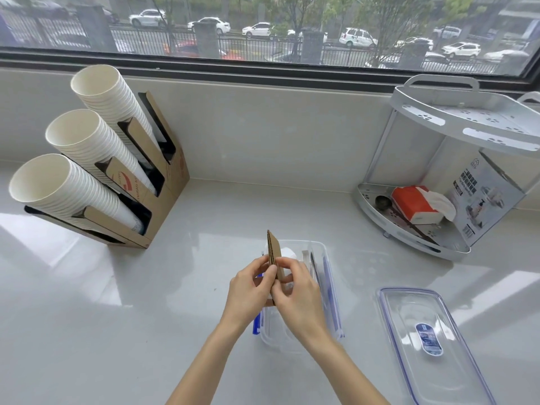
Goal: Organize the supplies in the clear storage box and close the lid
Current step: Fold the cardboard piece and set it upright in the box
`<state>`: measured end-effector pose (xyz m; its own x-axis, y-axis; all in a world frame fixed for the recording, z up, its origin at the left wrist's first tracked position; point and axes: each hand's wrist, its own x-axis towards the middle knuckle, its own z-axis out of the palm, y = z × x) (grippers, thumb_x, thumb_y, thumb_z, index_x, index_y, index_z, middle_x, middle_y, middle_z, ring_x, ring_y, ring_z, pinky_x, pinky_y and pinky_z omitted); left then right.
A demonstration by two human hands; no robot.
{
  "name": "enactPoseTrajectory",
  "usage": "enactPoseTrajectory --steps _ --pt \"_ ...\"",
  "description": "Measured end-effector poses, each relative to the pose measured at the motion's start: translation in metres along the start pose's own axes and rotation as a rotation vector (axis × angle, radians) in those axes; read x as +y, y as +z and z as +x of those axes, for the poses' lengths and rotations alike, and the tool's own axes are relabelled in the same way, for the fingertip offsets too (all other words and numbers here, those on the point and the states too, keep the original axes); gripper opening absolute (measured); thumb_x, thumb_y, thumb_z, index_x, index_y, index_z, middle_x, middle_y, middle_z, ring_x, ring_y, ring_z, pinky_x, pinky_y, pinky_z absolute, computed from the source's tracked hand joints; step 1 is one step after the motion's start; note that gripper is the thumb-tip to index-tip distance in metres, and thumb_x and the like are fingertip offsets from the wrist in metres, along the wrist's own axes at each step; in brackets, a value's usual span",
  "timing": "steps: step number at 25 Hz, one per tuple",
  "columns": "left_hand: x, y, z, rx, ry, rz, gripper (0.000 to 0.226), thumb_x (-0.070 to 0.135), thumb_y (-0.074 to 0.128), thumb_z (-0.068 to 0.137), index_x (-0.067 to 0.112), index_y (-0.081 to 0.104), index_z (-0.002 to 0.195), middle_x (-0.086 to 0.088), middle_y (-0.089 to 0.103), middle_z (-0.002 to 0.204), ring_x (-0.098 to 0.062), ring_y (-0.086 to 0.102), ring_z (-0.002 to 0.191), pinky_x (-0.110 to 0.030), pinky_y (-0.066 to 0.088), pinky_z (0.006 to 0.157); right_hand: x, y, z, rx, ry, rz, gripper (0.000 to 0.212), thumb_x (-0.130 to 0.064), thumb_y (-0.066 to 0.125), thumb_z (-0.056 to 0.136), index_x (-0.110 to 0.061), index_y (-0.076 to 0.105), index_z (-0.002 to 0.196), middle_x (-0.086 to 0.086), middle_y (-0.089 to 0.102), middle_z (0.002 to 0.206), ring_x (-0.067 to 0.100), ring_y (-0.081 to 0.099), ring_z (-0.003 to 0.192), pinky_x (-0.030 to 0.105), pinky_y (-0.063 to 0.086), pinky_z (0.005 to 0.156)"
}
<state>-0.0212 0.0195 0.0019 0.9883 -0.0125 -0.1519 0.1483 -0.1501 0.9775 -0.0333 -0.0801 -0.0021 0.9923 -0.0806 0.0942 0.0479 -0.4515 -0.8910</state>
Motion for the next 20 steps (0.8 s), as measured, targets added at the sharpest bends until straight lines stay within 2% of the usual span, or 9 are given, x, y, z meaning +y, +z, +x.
enactPoseTrajectory --steps 3,6,8,10,13,16,17,20 --pt "-0.003 -0.004 0.000 0.010 -0.038 -0.063 0.023 0.018 0.054 0.087 0.020 0.058 0.110 0.003 0.067 0.099 0.003 0.068 0.072 -0.021 0.056 0.052 0.005 0.006 -0.006 -0.030 -0.013 0.026 0.032 -0.013 0.053 0.088 -0.022 0.056 0.118 -0.005 0.058 0.113 0.014 0.057 0.103 0.030 0.050 0.091" --pt "-0.006 -0.009 0.001 0.037 -0.049 -0.031 0.020 0.014 0.055 0.086 0.018 0.057 0.106 0.004 0.066 0.096 0.002 0.068 0.066 -0.021 0.056 0.051 0.009 0.008 -0.009 -0.103 -0.012 0.057 0.037 -0.014 0.055 0.087 -0.020 0.052 0.124 -0.006 0.055 0.122 0.013 0.053 0.112 0.029 0.046 0.097" --pt "-0.007 -0.010 0.002 0.058 -0.041 0.022 0.020 0.013 0.054 0.086 0.019 0.058 0.104 0.004 0.066 0.097 -0.002 0.068 0.069 -0.022 0.057 0.055 0.012 0.009 -0.010 -0.145 -0.012 0.057 0.044 -0.017 0.059 0.084 -0.021 0.049 0.126 -0.008 0.052 0.123 0.009 0.051 0.113 0.016 0.044 0.093" --pt "-0.008 -0.010 0.002 0.074 -0.034 0.067 0.019 0.015 0.055 0.085 0.021 0.059 0.103 0.002 0.066 0.100 -0.005 0.067 0.075 -0.025 0.057 0.061 0.013 0.010 -0.010 -0.164 -0.015 0.033 0.049 -0.018 0.062 0.081 -0.020 0.046 0.127 -0.009 0.047 0.122 0.007 0.050 0.111 0.012 0.042 0.089" --pt "-0.011 -0.011 -0.001 0.063 -0.060 0.080 0.018 0.018 0.058 0.084 0.023 0.058 0.102 0.006 0.065 0.095 -0.001 0.066 0.072 -0.025 0.058 0.060 0.014 0.012 -0.013 -0.163 0.017 0.044 0.044 -0.015 0.060 0.083 -0.019 0.049 0.125 -0.009 0.048 0.115 0.005 0.054 0.105 0.022 0.051 0.088" --pt "-0.015 -0.012 -0.006 0.037 -0.109 0.071 0.018 0.019 0.059 0.084 0.022 0.057 0.102 0.005 0.063 0.093 -0.007 0.067 0.074 -0.026 0.060 0.058 0.017 0.015 -0.017 -0.189 0.074 0.044 0.039 -0.013 0.055 0.085 -0.017 0.051 0.124 -0.005 0.050 0.114 0.010 0.056 0.105 0.032 0.055 0.087" --pt "-0.016 -0.012 -0.006 0.033 -0.122 0.079 0.021 0.020 0.059 0.084 0.019 0.057 0.105 0.003 0.063 0.095 -0.011 0.067 0.078 -0.028 0.060 0.060 0.019 0.015 -0.018 -0.196 0.093 0.037 0.038 -0.013 0.054 0.086 -0.018 0.051 0.123 -0.004 0.050 0.114 0.011 0.057 0.106 0.030 0.056 0.084" --pt "-0.017 -0.010 -0.006 0.008 -0.133 0.149 0.028 0.021 0.060 0.084 0.014 0.057 0.111 -0.003 0.063 0.101 -0.021 0.067 0.086 -0.030 0.060 0.061 0.022 0.017 -0.021 -0.206 0.146 0.010 0.035 -0.014 0.051 0.086 -0.022 0.052 0.120 -0.004 0.049 0.109 0.011 0.058 0.101 0.011 0.053 0.065"
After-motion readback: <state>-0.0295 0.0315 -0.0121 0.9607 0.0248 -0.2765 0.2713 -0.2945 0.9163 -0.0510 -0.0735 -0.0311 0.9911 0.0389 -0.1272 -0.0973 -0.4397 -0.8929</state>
